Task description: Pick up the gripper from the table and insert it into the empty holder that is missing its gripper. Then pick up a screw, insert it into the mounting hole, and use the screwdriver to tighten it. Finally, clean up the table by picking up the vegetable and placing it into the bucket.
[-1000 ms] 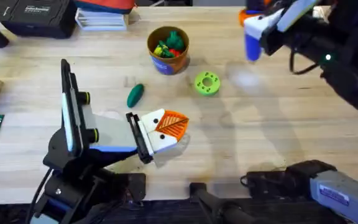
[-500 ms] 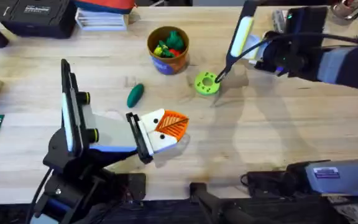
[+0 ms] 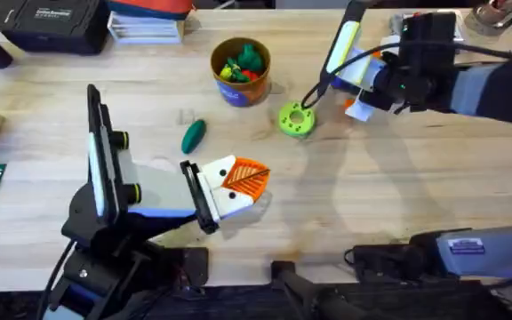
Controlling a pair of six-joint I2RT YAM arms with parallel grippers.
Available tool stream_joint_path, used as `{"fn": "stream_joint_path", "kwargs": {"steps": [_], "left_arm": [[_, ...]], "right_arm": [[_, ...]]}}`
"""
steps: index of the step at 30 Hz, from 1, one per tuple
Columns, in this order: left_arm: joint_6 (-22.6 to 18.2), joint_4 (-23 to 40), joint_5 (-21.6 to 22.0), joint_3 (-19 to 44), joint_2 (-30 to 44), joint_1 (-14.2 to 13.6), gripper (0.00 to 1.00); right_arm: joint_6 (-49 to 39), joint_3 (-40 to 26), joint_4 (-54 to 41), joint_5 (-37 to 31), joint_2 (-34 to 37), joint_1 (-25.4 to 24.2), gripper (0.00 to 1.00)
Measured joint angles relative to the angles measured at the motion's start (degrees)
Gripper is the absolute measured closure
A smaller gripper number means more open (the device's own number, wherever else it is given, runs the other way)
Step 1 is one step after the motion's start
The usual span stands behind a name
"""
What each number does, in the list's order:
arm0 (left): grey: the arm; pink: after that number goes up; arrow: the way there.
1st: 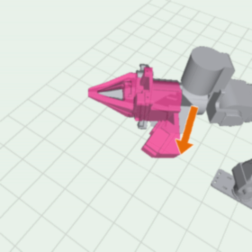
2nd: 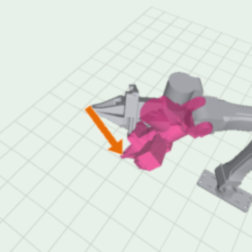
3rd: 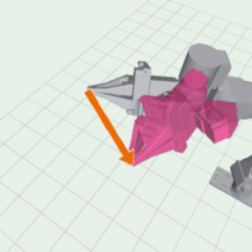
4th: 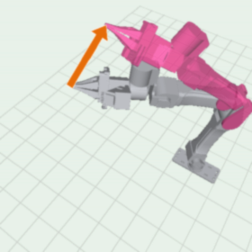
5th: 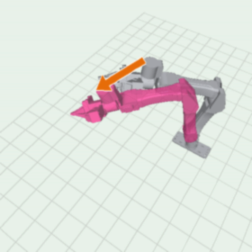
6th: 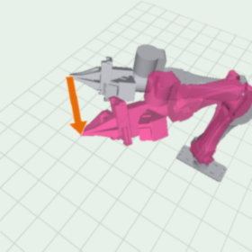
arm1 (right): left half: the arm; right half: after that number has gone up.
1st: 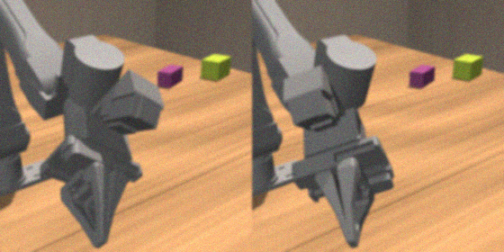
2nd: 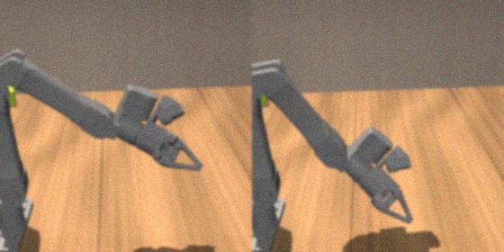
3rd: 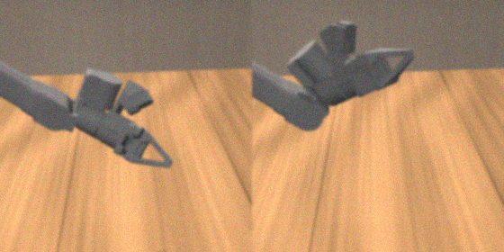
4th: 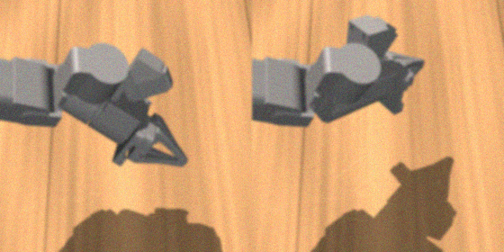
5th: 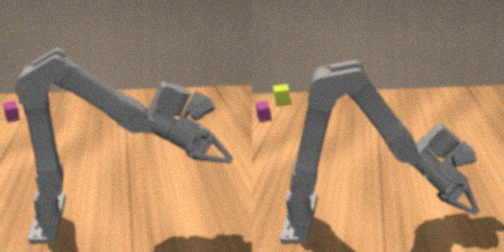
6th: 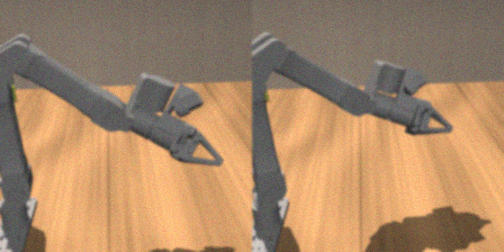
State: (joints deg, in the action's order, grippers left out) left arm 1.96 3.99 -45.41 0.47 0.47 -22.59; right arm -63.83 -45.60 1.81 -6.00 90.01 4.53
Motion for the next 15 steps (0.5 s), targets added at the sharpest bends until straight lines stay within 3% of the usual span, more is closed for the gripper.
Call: {"fn": "stream_joint_path", "kwargs": {"steps": [6, 8, 10, 14, 15], "left_arm": [[0.00, -0.02, 0.00, 0.00, 0.00, 0.00, 0.990], [-0.20, -0.02, 0.03, 0.00, 0.00, 0.00, 0.941], [-0.13, -0.02, 0.00, 0.00, 0.00, 0.00, 0.691], [-0.06, -0.02, 0.00, 0.00, 0.00, 0.00, 0.067], [-0.04, -0.02, 0.01, 0.00, 0.00, 0.00, 0.028]], "right_arm": [[9.62, 0.00, -6.42, -0.33, -6.77, 1.12, 0.007], [13.96, 0.00, -8.75, -0.46, -10.46, 1.67, 0.007], [18.04, 0.00, -11.52, -0.63, -14.76, 2.55, 0.007], [23.76, -0.04, -14.76, -0.66, -22.94, 5.80, 0.007], [24.64, -0.04, -15.34, -0.64, -24.79, 6.85, 0.007]]}}
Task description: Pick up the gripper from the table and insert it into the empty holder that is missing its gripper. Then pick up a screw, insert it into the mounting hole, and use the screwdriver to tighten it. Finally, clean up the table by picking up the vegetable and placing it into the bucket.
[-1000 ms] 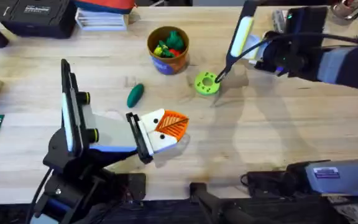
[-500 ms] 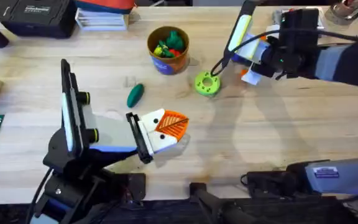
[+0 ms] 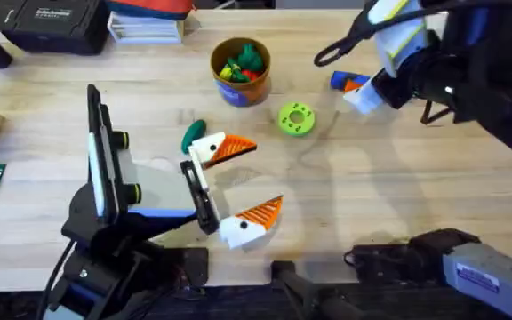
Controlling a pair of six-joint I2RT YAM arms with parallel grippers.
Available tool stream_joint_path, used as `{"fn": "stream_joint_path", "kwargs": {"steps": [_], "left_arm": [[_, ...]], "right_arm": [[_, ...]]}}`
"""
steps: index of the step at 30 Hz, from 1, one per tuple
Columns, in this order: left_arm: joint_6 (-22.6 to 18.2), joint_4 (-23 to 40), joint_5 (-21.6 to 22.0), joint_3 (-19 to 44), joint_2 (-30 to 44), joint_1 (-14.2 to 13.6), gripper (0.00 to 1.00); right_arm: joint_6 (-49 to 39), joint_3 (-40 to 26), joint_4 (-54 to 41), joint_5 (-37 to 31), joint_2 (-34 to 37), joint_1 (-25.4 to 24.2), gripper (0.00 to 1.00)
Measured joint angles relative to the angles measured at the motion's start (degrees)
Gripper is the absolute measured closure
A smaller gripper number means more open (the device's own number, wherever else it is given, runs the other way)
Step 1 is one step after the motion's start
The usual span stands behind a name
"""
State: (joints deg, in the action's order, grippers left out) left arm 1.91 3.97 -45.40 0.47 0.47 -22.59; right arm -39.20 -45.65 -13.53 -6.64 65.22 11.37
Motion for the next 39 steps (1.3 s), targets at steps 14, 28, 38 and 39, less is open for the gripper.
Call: {"fn": "stream_joint_path", "kwargs": {"steps": [14, 28, 38, 39], "left_arm": [[0.92, 12.09, 18.05, 9.49, 0.33, 0.00, 0.015], [0.98, 44.55, 54.81, 44.81, 37.42, 0.02, 0.015], [11.46, 53.36, 57.28, 54.11, 60.45, 4.12, 0.015], [12.64, 53.30, 57.30, 54.18, 61.55, 4.25, 0.015]], "right_arm": [[12.63, -0.07, -0.67, 0.01, -7.73, 8.63, 0.008], [15.01, -0.07, -0.67, 0.01, -7.73, 9.47, 0.007], [15.01, -0.07, -0.67, 0.01, -7.73, 9.47, 0.007], [15.01, -0.07, -0.67, 0.01, -7.72, 9.47, 0.007]]}}
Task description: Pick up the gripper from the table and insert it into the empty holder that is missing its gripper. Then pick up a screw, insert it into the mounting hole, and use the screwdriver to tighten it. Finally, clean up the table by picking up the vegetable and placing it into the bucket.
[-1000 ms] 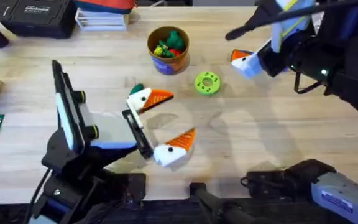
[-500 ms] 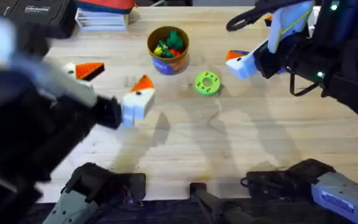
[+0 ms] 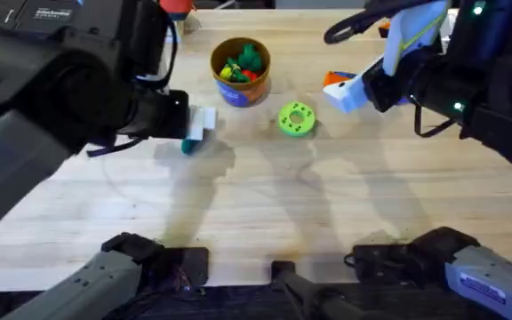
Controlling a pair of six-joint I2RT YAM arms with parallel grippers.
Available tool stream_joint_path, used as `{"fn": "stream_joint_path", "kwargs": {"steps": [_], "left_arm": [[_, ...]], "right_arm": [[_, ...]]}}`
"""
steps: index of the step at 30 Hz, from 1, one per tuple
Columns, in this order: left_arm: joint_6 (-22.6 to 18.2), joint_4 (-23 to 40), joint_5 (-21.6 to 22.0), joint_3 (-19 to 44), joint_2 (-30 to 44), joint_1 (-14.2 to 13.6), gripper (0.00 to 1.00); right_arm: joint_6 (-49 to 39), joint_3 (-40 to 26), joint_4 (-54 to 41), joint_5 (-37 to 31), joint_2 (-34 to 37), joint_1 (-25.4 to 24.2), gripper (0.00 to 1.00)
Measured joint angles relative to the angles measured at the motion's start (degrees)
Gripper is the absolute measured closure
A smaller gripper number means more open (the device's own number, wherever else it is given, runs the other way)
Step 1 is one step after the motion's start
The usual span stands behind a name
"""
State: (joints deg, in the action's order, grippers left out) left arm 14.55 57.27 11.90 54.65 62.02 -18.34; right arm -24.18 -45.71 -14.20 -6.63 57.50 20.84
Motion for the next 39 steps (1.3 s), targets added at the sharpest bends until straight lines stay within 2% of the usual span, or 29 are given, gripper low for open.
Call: {"fn": "stream_joint_path", "kwargs": {"steps": [5, 13, 22, 24, 26, 29, 31, 35, 39], "left_arm": [[2.85, -0.68, -0.15, 0.00, 5.67, 0.02, 0.015], [1.77, -6.86, -4.42, 0.00, 16.50, 0.02, 0.008], [1.68, -9.78, -5.09, 0.00, 28.66, 0.02, 0.021], [1.58, -10.27, -6.04, 0.11, 29.54, 0.06, 0.218], [1.33, -10.40, -6.07, 0.20, 29.52, 0.02, 0.494], [1.32, -10.38, -6.03, 0.24, 29.52, 0.08, 0.822], [0.93, -10.12, -5.86, 0.55, 29.40, 0.13, 0.966], [0.89, -6.41, -5.92, 2.22, 29.30, 0.13, 0.970], [0.89, 2.35, -5.95, 7.86, 28.50, 0.13, 0.970]], "right_arm": [[0.00, 0.00, 0.00, 0.00, -0.01, 0.00, 0.007], [0.00, 0.00, 0.00, 0.00, -0.01, 0.00, 0.007], [0.00, 0.00, 0.00, 0.00, 0.02, 0.00, 0.007], [-0.01, 0.00, -0.01, 0.00, 0.02, 0.00, 0.008], [-0.02, 0.00, 0.00, -0.02, 0.02, 0.00, 0.008], [-0.04, 0.00, 0.00, -0.02, 0.02, 0.00, 0.008], [-0.04, 0.00, 0.00, -0.02, -0.01, 0.00, 0.009], [-0.04, 0.00, -0.02, -0.04, 0.00, 0.00, 0.009], [-0.04, 0.00, -0.02, -0.02, 0.00, 0.00, 0.009]]}}
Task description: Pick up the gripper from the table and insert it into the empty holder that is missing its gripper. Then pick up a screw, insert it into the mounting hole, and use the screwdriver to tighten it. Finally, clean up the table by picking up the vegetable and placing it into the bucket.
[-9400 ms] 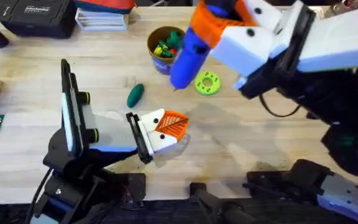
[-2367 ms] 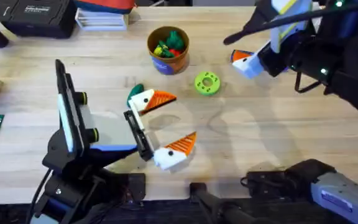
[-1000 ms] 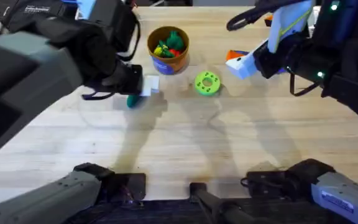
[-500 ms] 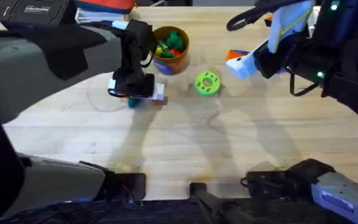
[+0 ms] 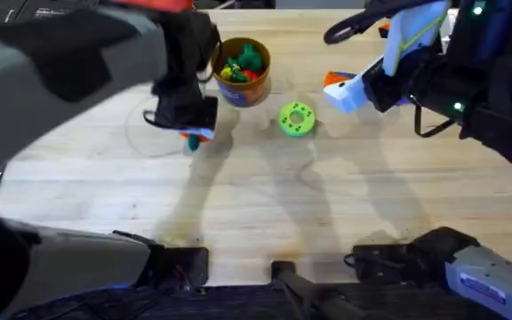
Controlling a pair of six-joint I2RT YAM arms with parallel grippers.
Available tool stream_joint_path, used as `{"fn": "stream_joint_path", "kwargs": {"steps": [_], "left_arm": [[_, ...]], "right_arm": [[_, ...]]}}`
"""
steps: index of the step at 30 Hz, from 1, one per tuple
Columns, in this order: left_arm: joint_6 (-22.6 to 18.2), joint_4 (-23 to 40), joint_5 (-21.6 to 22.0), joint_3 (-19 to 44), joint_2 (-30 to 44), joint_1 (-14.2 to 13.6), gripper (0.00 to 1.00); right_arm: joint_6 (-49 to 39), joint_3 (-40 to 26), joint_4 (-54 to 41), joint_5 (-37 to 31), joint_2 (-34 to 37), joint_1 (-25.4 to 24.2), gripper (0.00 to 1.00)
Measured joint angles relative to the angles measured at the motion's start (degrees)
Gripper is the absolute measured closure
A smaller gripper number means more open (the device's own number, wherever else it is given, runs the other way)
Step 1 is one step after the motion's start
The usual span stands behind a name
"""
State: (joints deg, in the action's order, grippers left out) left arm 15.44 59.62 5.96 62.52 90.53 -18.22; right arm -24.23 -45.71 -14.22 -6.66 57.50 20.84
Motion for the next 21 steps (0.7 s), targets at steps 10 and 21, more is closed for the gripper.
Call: {"fn": "stream_joint_path", "kwargs": {"steps": [10, 21], "left_arm": [[0.49, 2.96, -2.36, 18.47, -4.03, 0.00, 0.970], [1.55, -13.77, -10.68, 18.65, 1.18, -0.72, 0.963]], "right_arm": [[0.00, 0.00, 0.02, -0.02, 0.00, 0.00, 0.008], [0.00, 0.00, 0.02, -0.01, 0.01, 0.00, 0.009]]}}
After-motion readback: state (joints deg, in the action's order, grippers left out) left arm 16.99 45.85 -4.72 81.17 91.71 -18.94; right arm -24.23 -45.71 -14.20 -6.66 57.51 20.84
